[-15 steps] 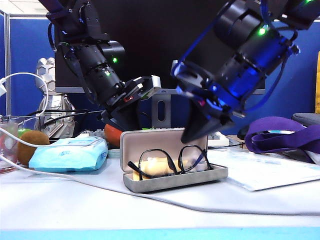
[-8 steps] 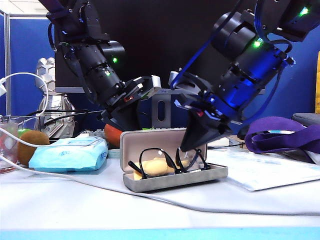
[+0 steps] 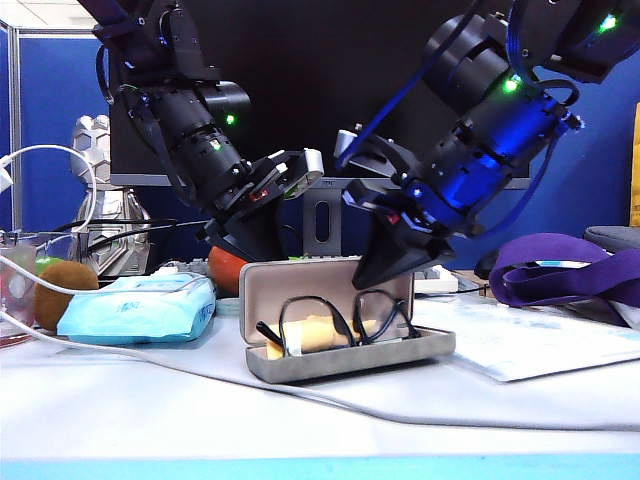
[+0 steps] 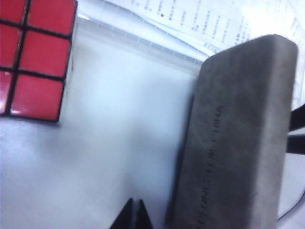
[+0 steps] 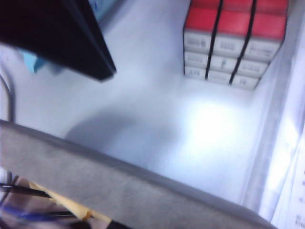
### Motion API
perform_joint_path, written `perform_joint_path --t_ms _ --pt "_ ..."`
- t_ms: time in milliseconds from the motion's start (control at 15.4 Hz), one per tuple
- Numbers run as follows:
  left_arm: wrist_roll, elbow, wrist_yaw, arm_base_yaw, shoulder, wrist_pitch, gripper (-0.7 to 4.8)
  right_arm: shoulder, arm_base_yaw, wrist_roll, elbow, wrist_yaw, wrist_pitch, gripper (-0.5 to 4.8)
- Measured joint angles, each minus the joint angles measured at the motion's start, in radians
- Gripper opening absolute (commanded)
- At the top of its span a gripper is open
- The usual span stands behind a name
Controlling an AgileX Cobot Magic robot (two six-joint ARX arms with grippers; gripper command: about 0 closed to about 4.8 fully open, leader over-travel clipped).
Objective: Pick up the glasses, fold the temples of the glasses, place the glasses into the glasses case, and finally close the glasses case.
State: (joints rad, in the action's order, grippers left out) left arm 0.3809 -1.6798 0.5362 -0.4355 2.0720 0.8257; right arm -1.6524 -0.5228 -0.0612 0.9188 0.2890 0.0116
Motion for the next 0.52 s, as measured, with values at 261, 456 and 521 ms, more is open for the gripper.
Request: perform_joint_path --t_ms 261,456,521 --pt "0.0 0.0 0.002 0.0 0.0 -0.002 -0.05 -0.058 0.0 0.0 0.002 0.021 0.003 -0.05" --pt "0.0 0.0 0.002 0.0 0.0 -0.003 -0.05 -0.03 0.0 0.0 -0.001 0.021 0.026 -0.05" --pt "0.0 0.0 0.002 0.0 0.0 -0.003 -0.05 -0.003 0.0 0.001 0.0 0.021 0.018 -0.05"
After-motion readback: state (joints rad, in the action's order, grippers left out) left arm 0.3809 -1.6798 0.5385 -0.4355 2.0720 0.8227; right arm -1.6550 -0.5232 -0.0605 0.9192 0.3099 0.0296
